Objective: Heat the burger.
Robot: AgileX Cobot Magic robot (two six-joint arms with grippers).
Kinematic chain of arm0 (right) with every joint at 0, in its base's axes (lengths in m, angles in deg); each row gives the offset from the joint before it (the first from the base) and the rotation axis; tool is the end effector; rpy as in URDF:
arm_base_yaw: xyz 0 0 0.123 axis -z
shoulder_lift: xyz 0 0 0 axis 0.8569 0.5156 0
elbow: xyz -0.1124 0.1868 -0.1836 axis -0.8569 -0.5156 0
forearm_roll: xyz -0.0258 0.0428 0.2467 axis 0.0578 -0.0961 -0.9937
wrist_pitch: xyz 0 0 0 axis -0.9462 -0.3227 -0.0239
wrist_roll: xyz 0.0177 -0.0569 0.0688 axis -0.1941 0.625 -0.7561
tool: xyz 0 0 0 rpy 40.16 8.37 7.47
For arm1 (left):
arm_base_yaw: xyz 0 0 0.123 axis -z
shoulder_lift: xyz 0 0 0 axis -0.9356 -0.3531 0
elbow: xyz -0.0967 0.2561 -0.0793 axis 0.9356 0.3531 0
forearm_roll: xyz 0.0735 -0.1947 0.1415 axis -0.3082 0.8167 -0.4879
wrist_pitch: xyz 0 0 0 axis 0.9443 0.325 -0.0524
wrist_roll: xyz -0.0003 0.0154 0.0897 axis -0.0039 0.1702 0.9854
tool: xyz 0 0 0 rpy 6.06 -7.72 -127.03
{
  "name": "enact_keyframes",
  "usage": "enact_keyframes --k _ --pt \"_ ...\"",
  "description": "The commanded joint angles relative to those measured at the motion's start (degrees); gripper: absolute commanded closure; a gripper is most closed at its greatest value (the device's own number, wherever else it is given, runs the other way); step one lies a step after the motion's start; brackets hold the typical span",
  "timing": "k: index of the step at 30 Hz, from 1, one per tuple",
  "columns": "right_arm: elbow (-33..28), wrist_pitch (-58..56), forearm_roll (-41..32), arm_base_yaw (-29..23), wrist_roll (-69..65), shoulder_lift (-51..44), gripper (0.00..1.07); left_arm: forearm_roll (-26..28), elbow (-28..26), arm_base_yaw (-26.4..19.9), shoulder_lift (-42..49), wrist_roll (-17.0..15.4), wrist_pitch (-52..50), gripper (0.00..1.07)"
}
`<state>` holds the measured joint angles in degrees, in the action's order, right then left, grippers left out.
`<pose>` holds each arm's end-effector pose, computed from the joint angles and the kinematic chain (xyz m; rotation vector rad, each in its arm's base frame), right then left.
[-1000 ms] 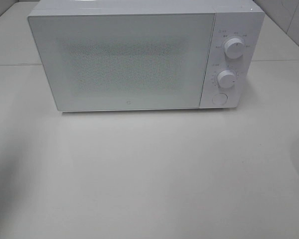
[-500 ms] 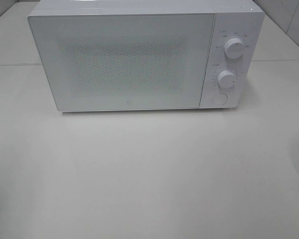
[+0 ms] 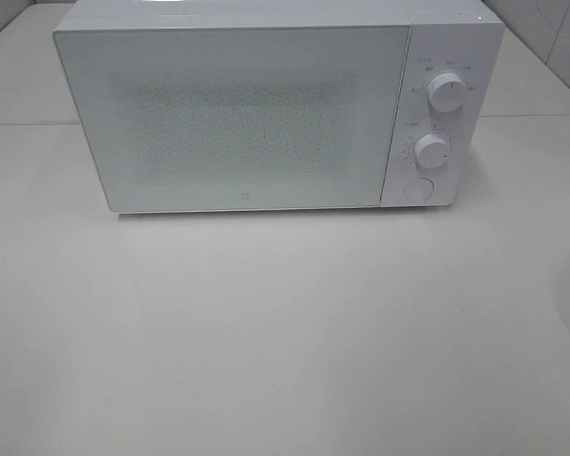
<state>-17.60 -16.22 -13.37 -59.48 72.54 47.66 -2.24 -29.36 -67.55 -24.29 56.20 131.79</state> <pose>-0.0024 0.0015 0.2606 0.0364 2.1327 0.0544 -0.0067 -0.0015 0.2807 0.0392 2.0492 -0.0407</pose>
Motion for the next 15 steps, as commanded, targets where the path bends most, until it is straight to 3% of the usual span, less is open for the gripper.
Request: enact_keyframes --k 1,15 --pt "-0.11 0.23 -0.17 0.17 0.17 -1.78 0.11 -0.29 0.11 0.00 2.29 0.00 -0.34 0.06" --pt "-0.11 0.23 -0.23 0.17 0.17 -1.66 0.11 -0.69 0.11 -0.11 2.01 -0.06 -0.40 0.06"
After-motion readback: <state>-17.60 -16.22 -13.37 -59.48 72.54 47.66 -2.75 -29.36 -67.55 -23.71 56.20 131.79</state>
